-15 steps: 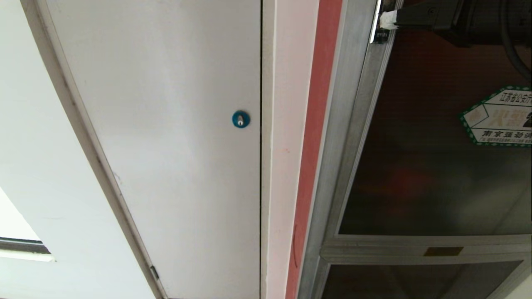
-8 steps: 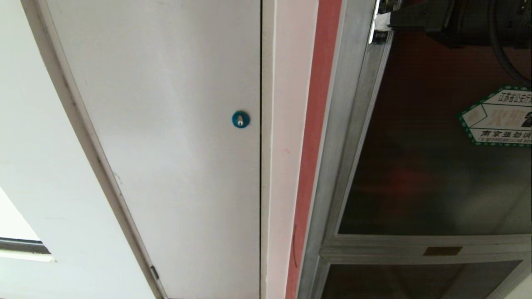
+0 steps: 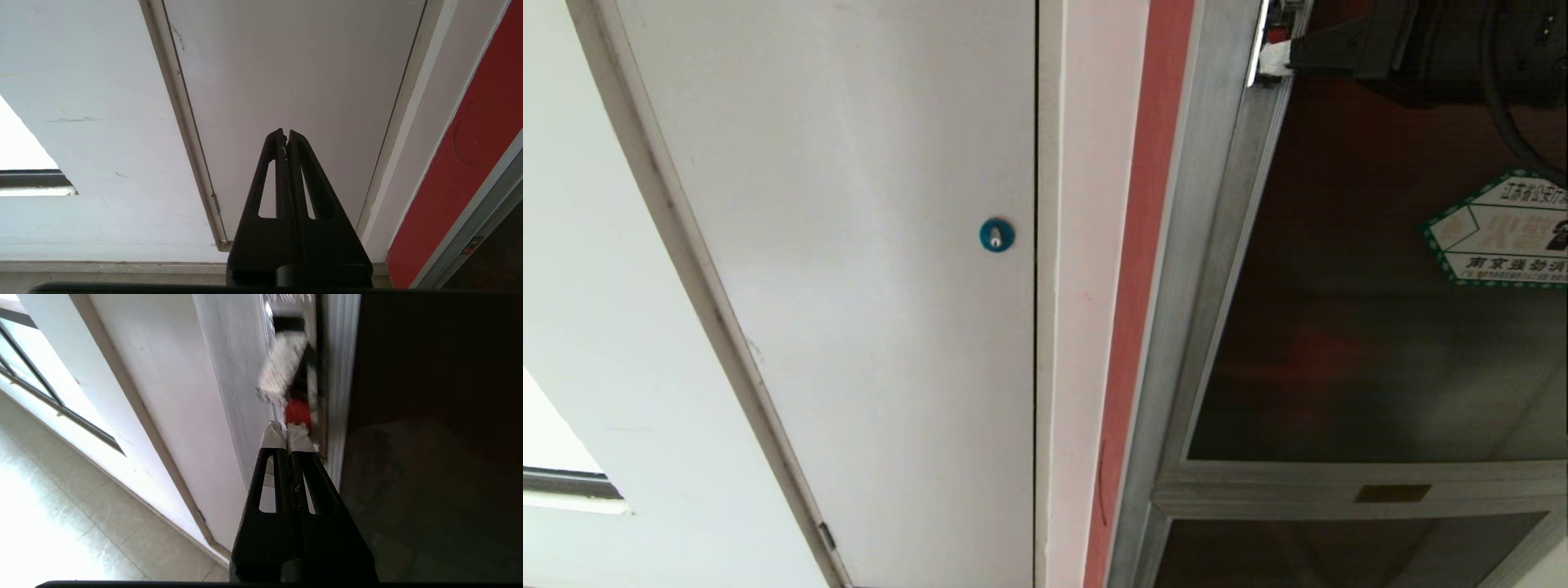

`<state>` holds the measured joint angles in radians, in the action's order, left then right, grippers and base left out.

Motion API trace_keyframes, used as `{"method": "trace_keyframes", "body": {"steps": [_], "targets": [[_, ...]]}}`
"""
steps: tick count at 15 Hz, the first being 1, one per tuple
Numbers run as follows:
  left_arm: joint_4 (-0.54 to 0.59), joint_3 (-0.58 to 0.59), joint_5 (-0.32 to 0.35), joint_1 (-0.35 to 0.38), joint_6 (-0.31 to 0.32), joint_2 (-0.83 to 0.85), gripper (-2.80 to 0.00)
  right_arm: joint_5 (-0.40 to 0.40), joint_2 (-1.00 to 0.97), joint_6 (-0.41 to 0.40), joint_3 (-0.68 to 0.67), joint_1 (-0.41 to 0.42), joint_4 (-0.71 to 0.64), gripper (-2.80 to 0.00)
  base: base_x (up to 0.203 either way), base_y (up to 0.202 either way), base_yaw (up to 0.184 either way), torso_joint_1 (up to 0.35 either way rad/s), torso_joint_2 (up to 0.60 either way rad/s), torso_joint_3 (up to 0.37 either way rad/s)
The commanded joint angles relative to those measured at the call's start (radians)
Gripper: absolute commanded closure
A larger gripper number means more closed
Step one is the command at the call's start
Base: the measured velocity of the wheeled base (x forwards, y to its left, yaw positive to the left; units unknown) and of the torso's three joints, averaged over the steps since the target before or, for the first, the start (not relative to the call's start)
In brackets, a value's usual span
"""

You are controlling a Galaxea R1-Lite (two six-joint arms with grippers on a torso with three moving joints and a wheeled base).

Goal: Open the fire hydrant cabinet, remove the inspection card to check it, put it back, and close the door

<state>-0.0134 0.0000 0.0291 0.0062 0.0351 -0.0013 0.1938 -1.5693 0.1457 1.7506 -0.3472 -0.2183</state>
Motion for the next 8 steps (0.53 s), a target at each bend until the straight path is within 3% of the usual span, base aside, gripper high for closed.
{"method": "trace_keyframes", "body": {"steps": [1, 5, 6, 8], "targets": [[0.0, 0.007, 0.0, 0.0, 0.0, 0.0, 0.0, 0.006, 0.066, 0.003, -0.072, -0.006, 0.007, 0.0, 0.0, 0.0, 0.0, 0.0, 0.0, 0.0], [0.0, 0.008, 0.0, 0.001, 0.0, 0.0, 0.0, -0.021, 0.233, 0.006, -0.235, -0.099, 0.043, 0.0, 0.0, 0.0, 0.0, 0.0, 0.0, 0.0], [0.0, 0.008, 0.0, 0.0, 0.0, 0.0, 0.0, -0.064, 0.253, 0.007, -0.275, -0.144, 0.068, 0.0, 0.0, 0.0, 0.0, 0.0, 0.0, 0.0], [0.0, 0.008, 0.0, 0.0, 0.0, 0.0, 0.0, -0.261, 0.275, 0.006, -0.379, -0.273, 0.177, 0.0, 0.0, 0.0, 0.0, 0.0, 0.0, 0.0]]}}
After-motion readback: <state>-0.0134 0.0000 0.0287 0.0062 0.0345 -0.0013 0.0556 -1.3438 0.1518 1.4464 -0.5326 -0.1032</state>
